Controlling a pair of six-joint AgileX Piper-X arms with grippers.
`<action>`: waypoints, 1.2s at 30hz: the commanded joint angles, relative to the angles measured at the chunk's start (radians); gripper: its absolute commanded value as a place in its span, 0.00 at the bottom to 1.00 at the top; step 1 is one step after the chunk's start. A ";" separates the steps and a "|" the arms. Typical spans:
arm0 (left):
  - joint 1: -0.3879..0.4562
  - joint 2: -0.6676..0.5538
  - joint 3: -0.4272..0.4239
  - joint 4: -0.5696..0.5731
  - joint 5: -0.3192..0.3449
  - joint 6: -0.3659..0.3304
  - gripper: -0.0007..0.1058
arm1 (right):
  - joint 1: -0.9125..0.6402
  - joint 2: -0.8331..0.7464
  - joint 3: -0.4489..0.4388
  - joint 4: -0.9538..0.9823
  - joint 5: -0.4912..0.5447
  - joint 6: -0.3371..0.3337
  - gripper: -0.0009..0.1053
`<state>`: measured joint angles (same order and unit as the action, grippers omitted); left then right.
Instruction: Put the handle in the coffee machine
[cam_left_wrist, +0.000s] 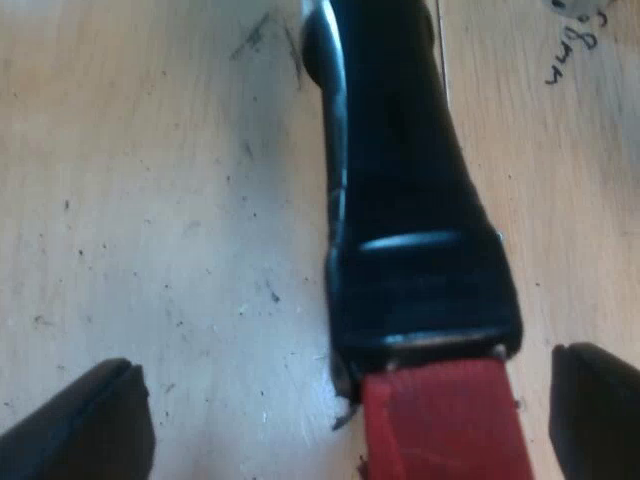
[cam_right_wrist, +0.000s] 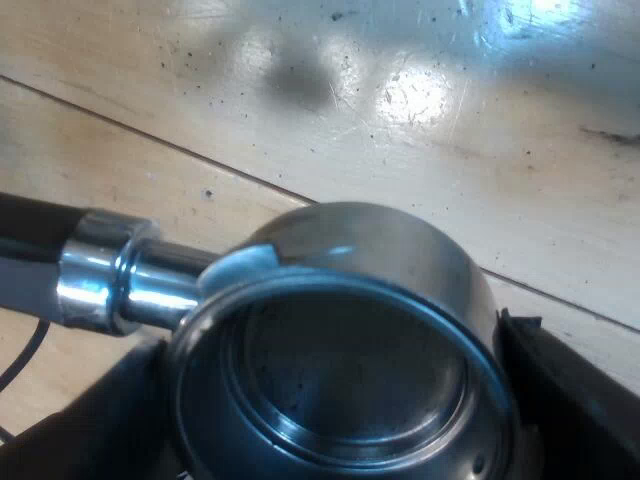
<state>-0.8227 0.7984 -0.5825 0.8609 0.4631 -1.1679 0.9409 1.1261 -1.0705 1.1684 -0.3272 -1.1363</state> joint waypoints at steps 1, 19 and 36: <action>0.000 -0.003 -0.001 -0.001 -0.017 -0.002 0.68 | 0.001 -0.009 -0.018 -0.013 -0.033 -0.004 0.01; 0.000 -0.005 -0.001 -0.014 -0.017 0.026 0.47 | 0.001 -0.009 -0.018 -0.013 -0.035 0.012 0.01; 0.000 -0.005 -0.001 -0.019 0.029 0.026 0.01 | 0.001 -0.009 -0.018 -0.041 -0.037 0.016 0.01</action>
<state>-0.8227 0.7984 -0.5825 0.8601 0.4668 -1.1472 0.9409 1.1261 -1.0705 1.1589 -0.3257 -1.0981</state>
